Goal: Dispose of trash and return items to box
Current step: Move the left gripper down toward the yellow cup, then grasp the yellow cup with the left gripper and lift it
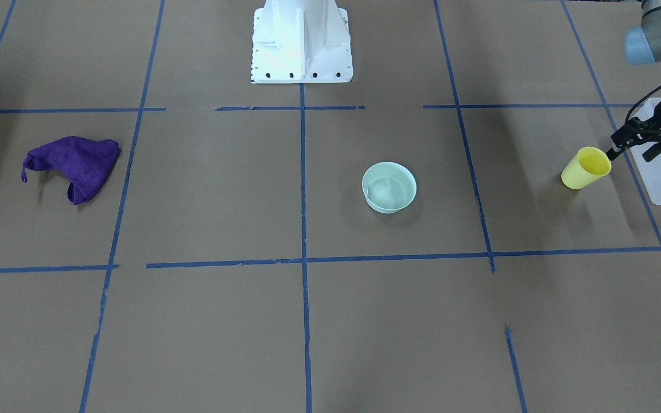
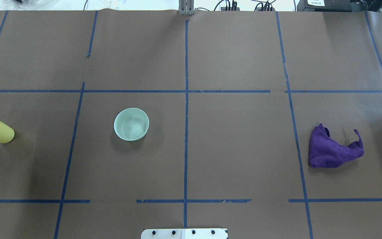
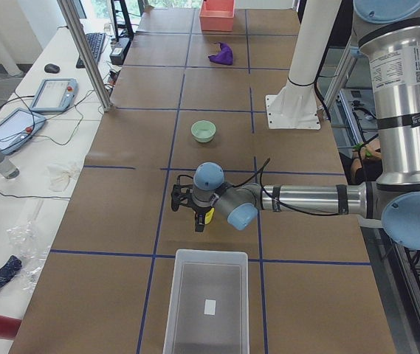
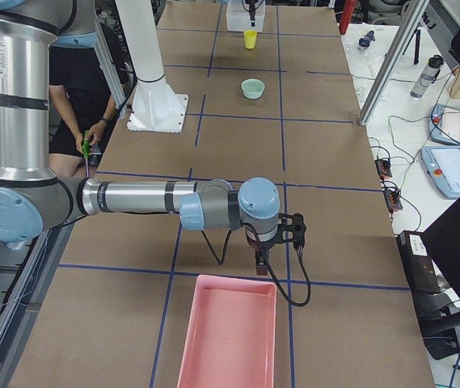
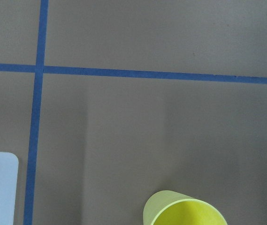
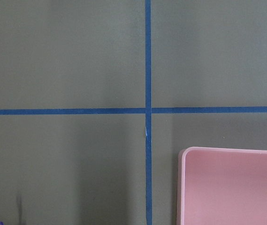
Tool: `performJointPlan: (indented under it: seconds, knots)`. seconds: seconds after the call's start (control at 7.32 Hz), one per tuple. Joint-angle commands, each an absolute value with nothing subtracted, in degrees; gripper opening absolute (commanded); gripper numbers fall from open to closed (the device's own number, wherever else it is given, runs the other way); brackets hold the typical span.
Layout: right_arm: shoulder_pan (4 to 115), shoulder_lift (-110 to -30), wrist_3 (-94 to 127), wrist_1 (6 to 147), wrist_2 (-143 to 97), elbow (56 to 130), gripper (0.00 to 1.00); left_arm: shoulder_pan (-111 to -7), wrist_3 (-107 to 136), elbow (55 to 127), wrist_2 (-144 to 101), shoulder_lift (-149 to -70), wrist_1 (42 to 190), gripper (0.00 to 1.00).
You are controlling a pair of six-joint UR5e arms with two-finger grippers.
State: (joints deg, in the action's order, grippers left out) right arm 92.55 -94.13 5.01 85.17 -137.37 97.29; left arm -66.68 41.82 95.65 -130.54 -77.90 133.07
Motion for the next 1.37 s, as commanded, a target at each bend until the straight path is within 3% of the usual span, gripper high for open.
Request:
performJointPlan:
  seconds: [0.0, 0.41, 0.55, 0.82, 0.96, 1.23]
  knots:
    - [92.55, -94.13, 5.01, 85.17, -137.37, 97.47, 1.00, -63.83, 44.27, 94.84, -127.63, -77.78, 134.20, 1.00]
    - [92.55, -94.13, 5.01, 85.25, -137.37, 97.65, 1.00, -59.42, 48.86, 91.33, -126.04, -77.87, 141.40, 1.00]
    - [92.55, -94.13, 5.01, 85.69, -137.37, 98.43, 1.00, -59.24, 48.95, 91.23, -126.04, -77.87, 141.59, 0.89]
    - [92.46, -93.96, 5.01, 85.69, -137.37, 98.44, 1.00, -59.24, 49.22, 91.41, -126.04, -77.96, 141.68, 0.09]
    - [92.29, -94.04, 5.10, 85.87, -137.37, 98.35, 1.00, -59.24, 49.31, 91.58, -126.04, -78.31, 141.68, 0.00]
    - [90.97, -93.69, 5.01, 85.87, -137.37, 98.44, 1.00, -59.24, 51.58, 92.63, -126.21, -78.57, 141.42, 0.00]
